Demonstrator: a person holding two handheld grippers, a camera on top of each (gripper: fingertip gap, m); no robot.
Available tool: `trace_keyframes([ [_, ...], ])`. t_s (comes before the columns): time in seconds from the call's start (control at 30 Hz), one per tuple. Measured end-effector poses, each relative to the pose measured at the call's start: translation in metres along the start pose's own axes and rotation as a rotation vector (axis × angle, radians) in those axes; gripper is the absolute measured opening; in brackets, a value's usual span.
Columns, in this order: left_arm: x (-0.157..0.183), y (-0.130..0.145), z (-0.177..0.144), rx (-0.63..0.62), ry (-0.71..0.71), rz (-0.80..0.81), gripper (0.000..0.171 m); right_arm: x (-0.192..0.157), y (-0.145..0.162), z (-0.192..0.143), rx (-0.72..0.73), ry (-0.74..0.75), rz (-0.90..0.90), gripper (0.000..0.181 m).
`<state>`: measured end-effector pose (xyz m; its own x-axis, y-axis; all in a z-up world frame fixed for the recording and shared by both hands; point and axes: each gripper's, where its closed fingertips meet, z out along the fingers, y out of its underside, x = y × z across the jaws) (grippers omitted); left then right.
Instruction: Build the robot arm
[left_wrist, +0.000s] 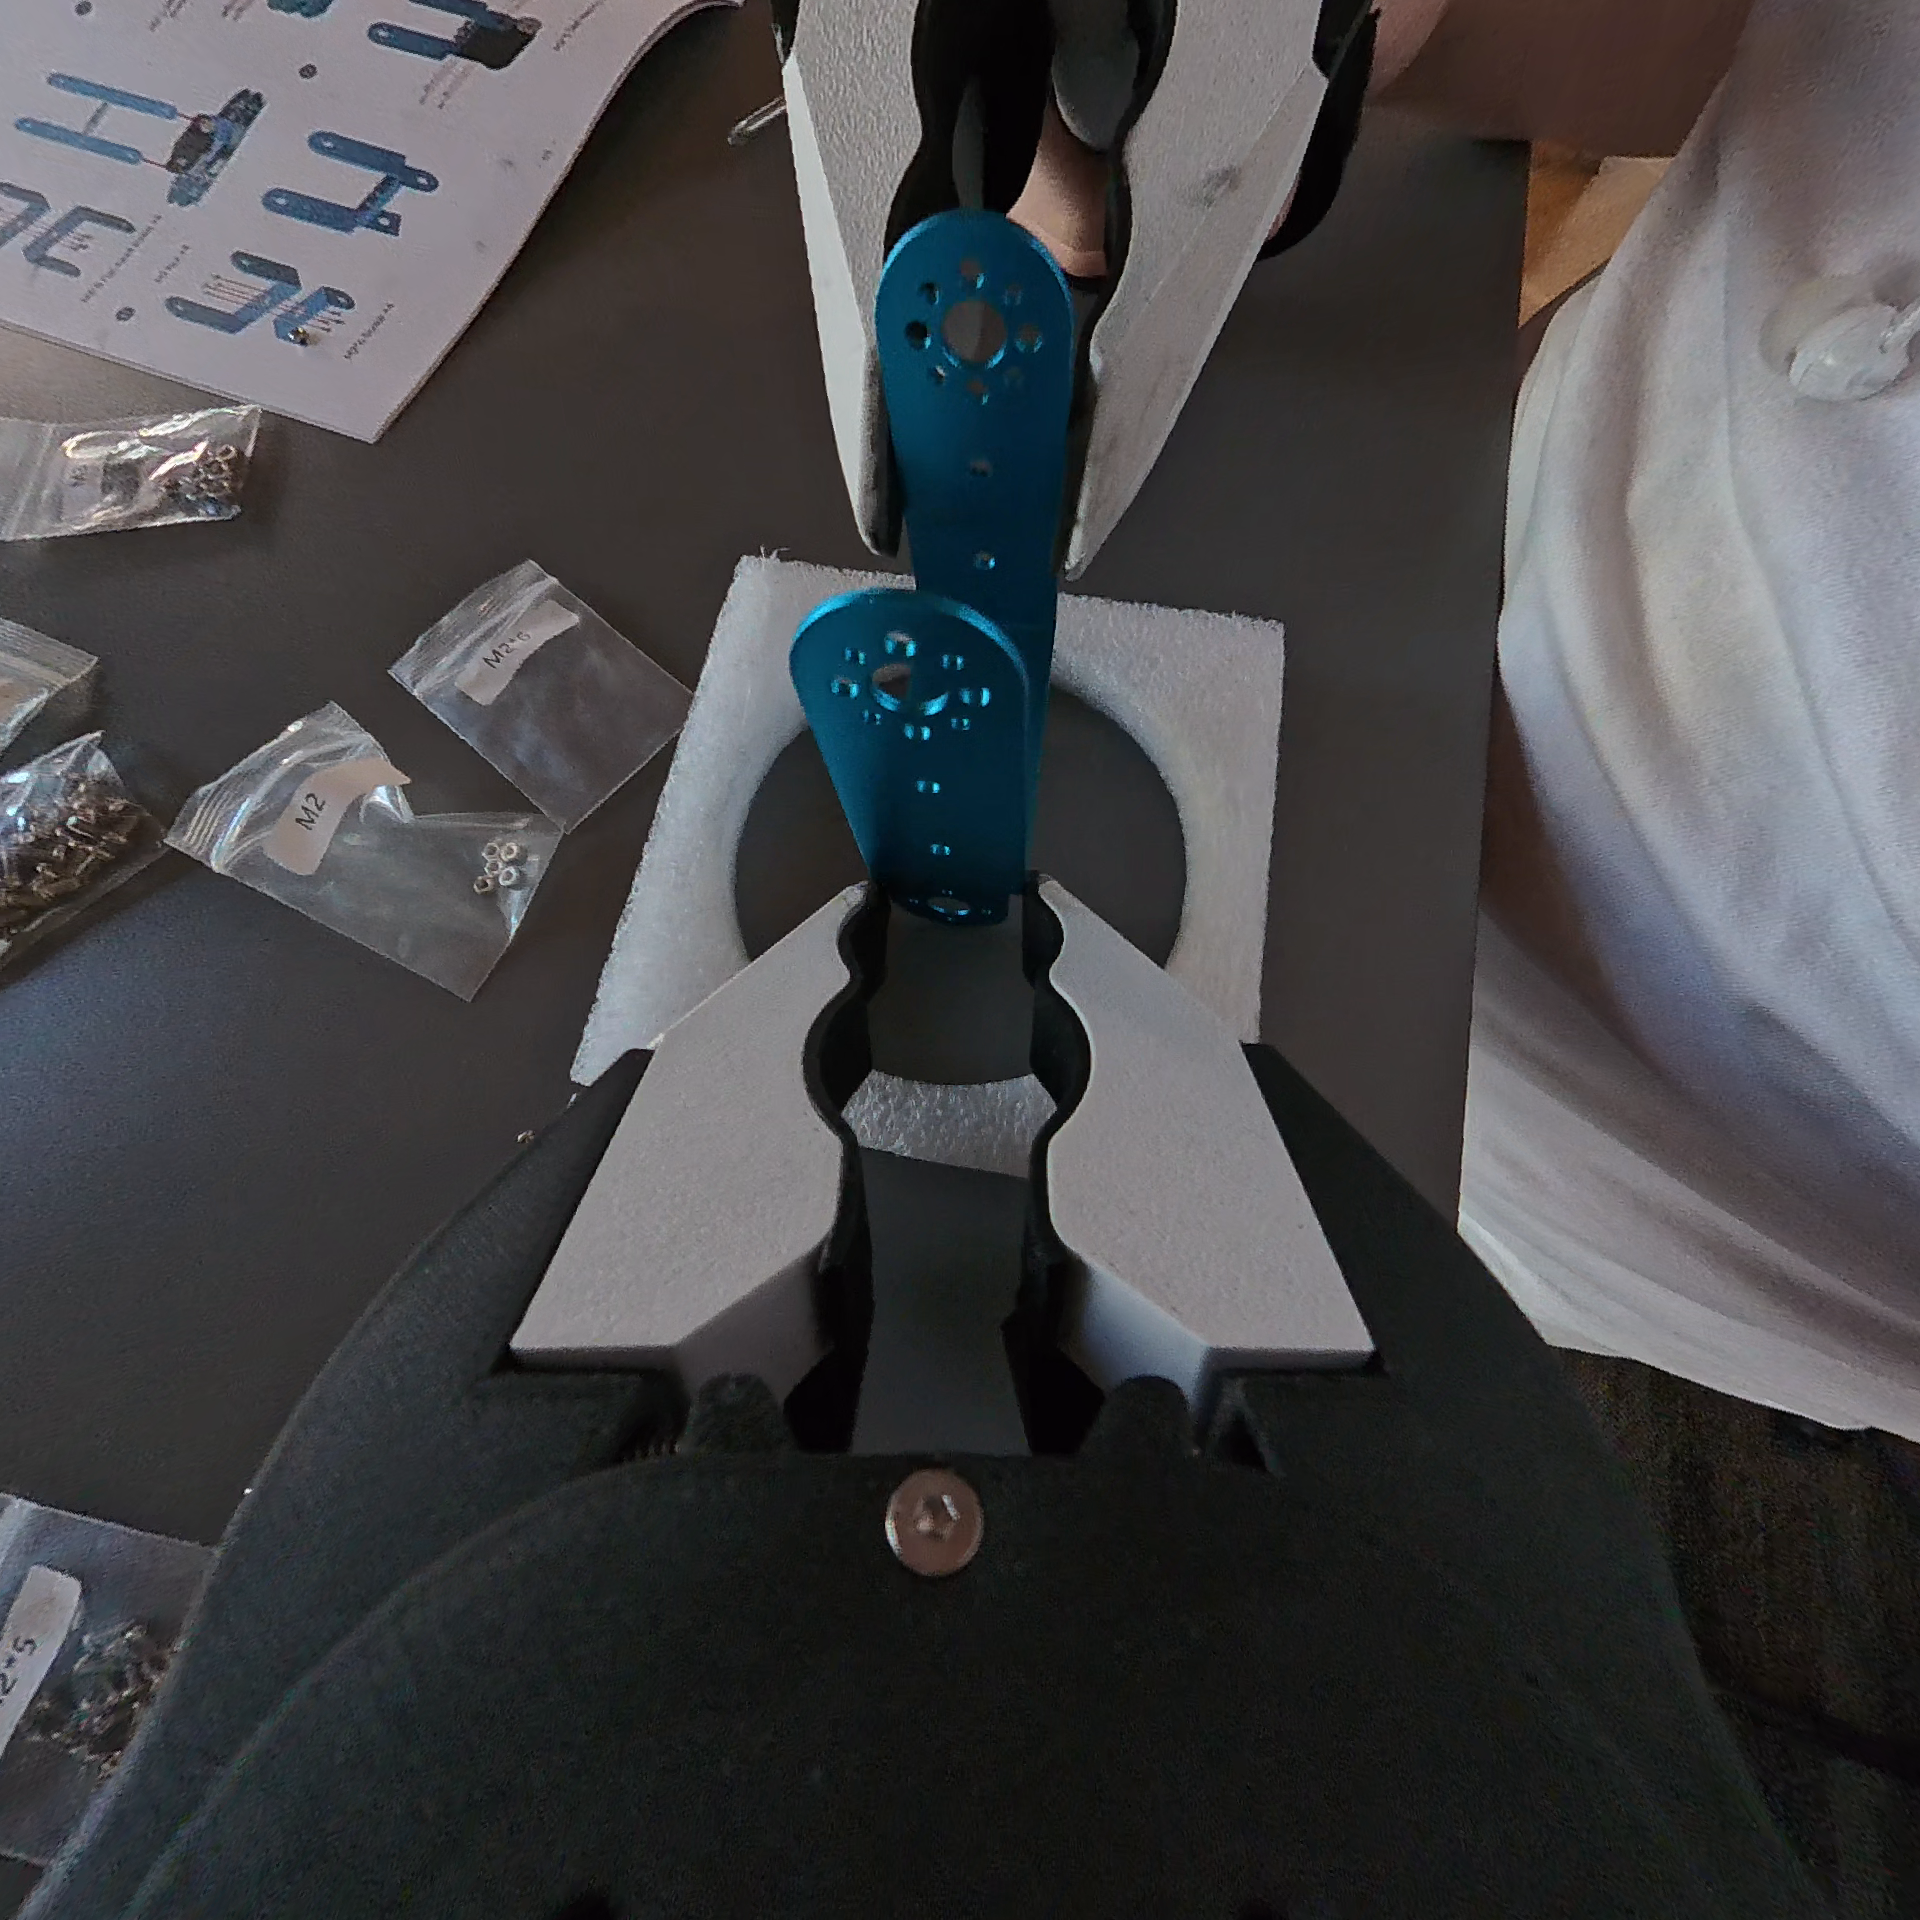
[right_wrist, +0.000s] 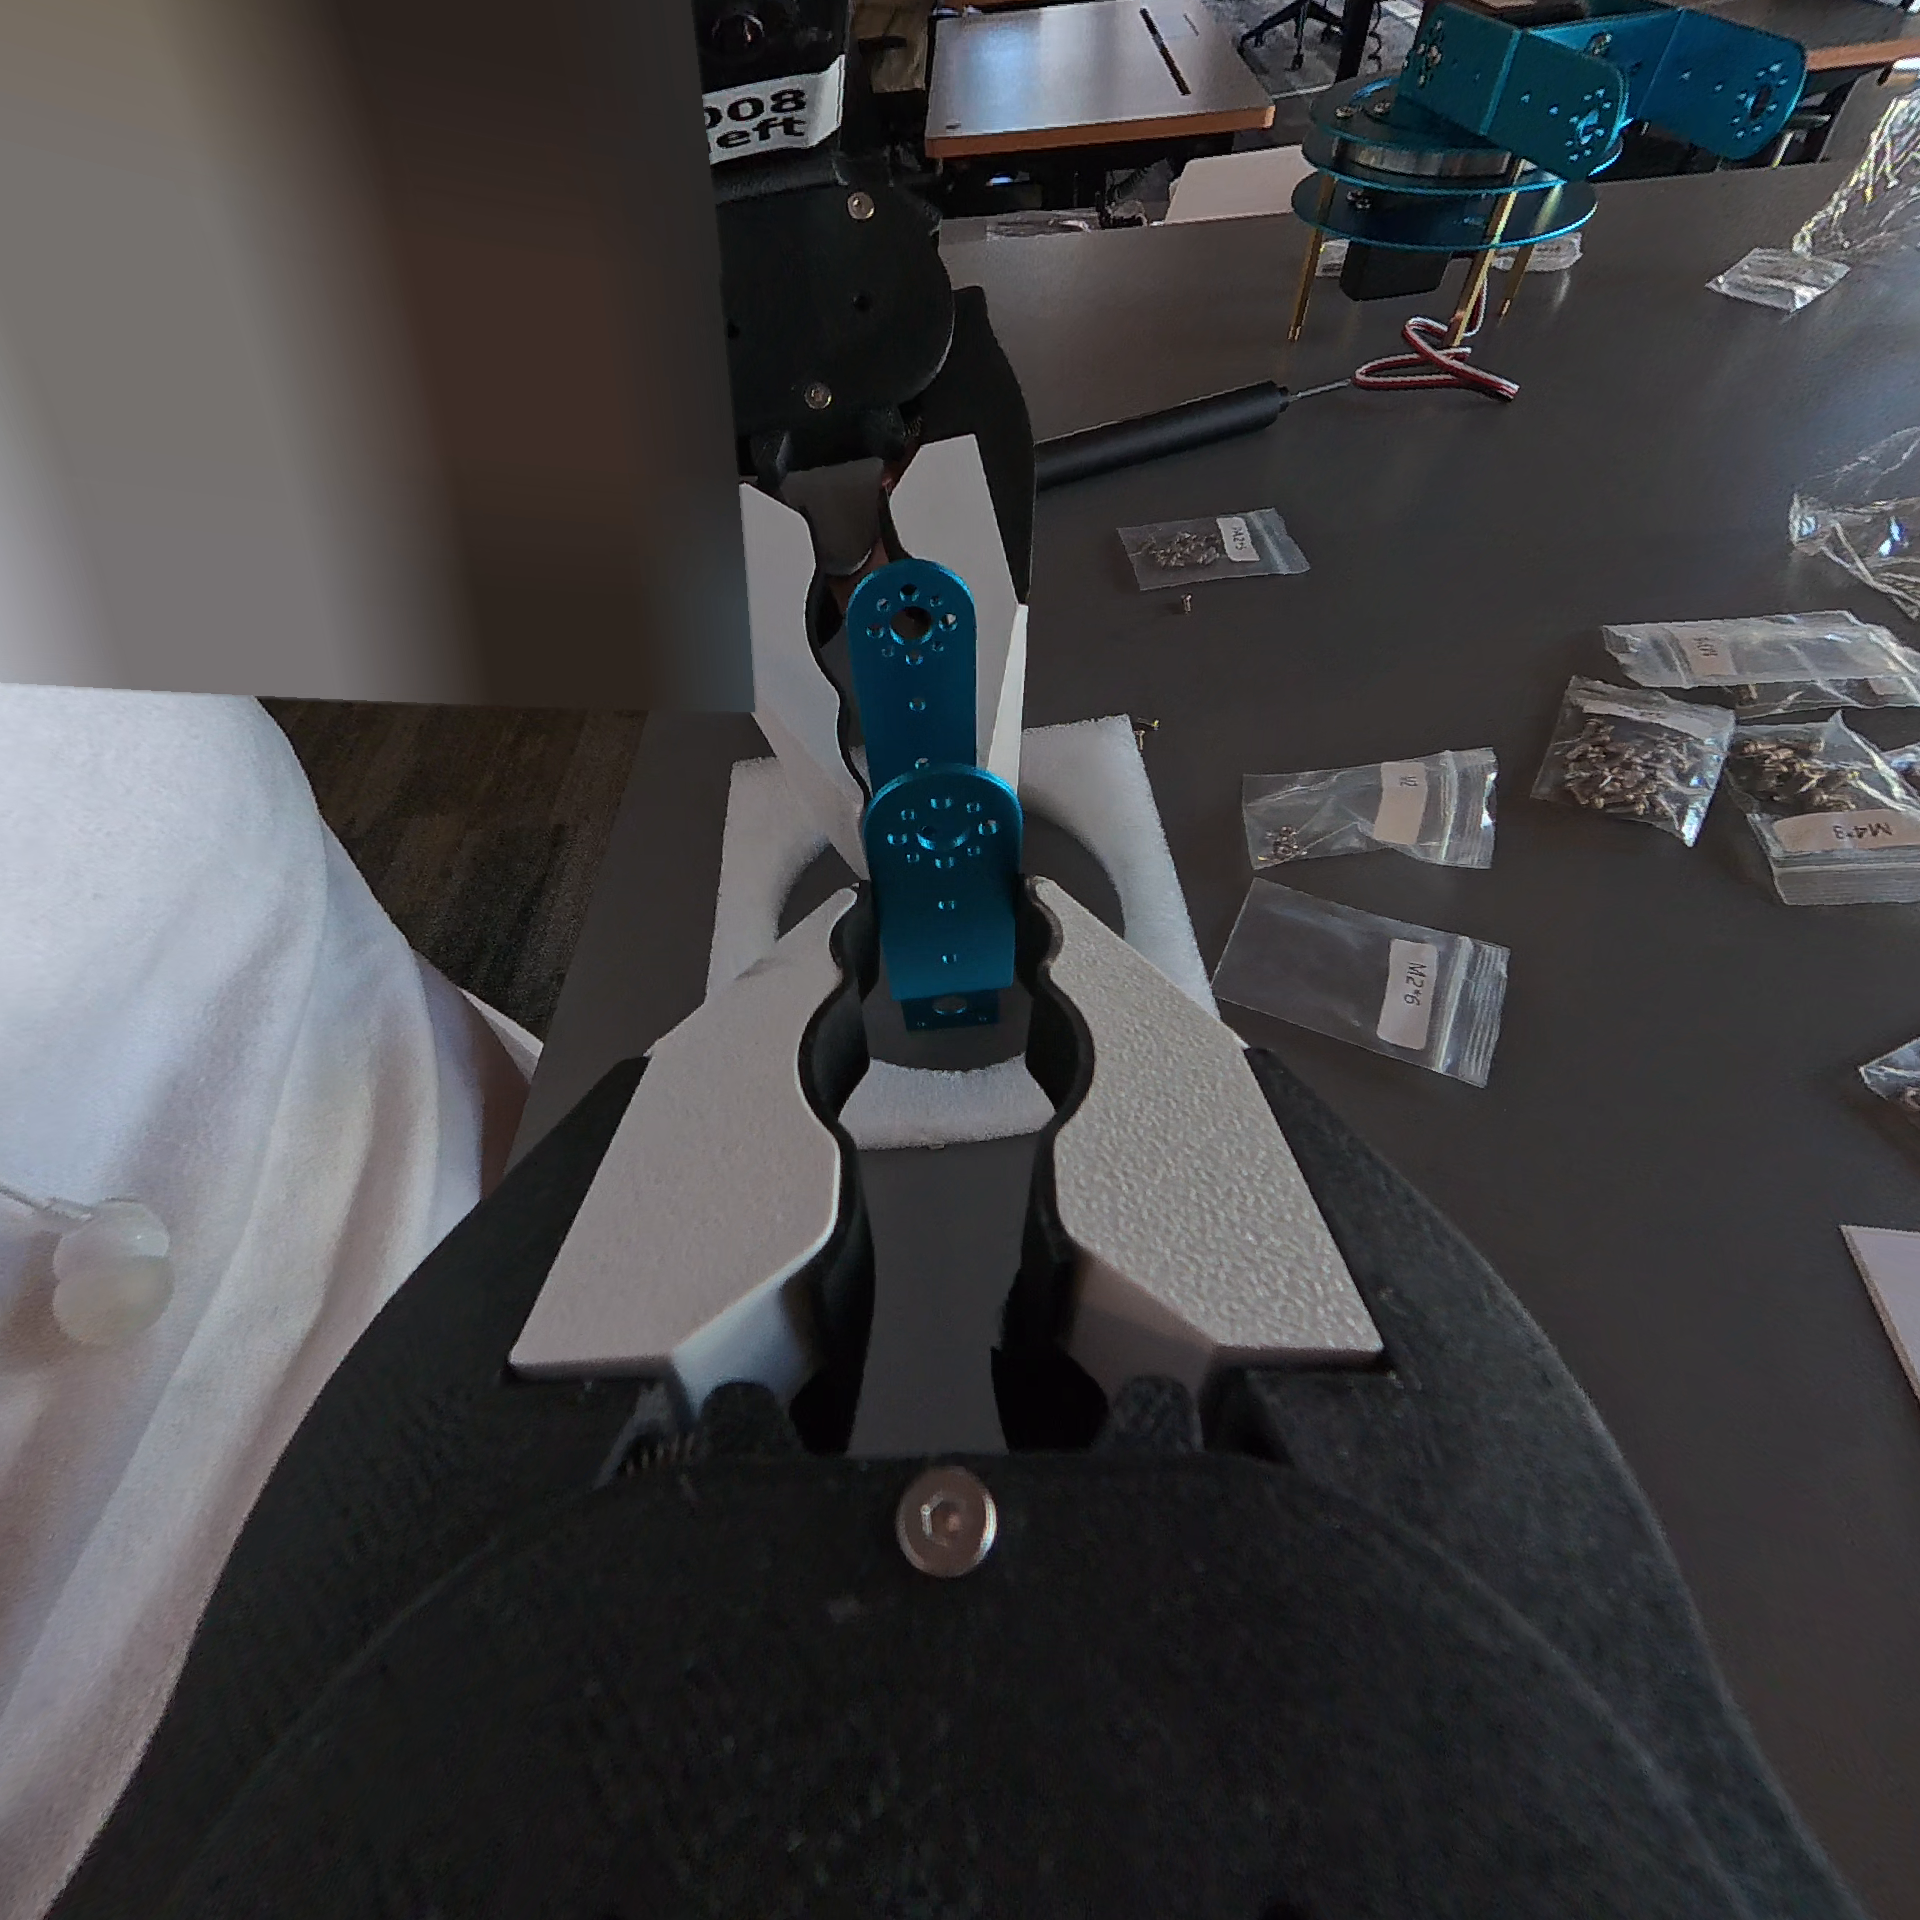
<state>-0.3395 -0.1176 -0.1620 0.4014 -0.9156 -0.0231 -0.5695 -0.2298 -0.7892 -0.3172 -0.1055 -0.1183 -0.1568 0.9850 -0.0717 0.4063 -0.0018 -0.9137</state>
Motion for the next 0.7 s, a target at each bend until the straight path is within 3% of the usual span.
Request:
trace_keyframes([
  [0.33, -0.006, 0.01, -0.002, -0.045, -0.019, -0.015, 0.028, 0.0, 0.0, 0.001, 0.002, 0.003, -0.005, 0.025],
  [0.57, -0.002, 0.005, -0.006, 0.0, 0.032, 0.005, 0.011, 0.0, 0.0, 0.002, 0.002, 0.001, -0.002, 0.025],
  [0.63, -0.002, 0.006, -0.005, -0.009, 0.032, 0.01, 0.015, 0.0, -0.001, 0.002, 0.0, 0.003, -0.006, 0.025],
  [0.7, -0.003, 0.008, -0.004, -0.021, 0.023, 0.016, 0.031, 0.0, -0.001, 0.002, -0.001, 0.009, -0.012, 0.025],
])
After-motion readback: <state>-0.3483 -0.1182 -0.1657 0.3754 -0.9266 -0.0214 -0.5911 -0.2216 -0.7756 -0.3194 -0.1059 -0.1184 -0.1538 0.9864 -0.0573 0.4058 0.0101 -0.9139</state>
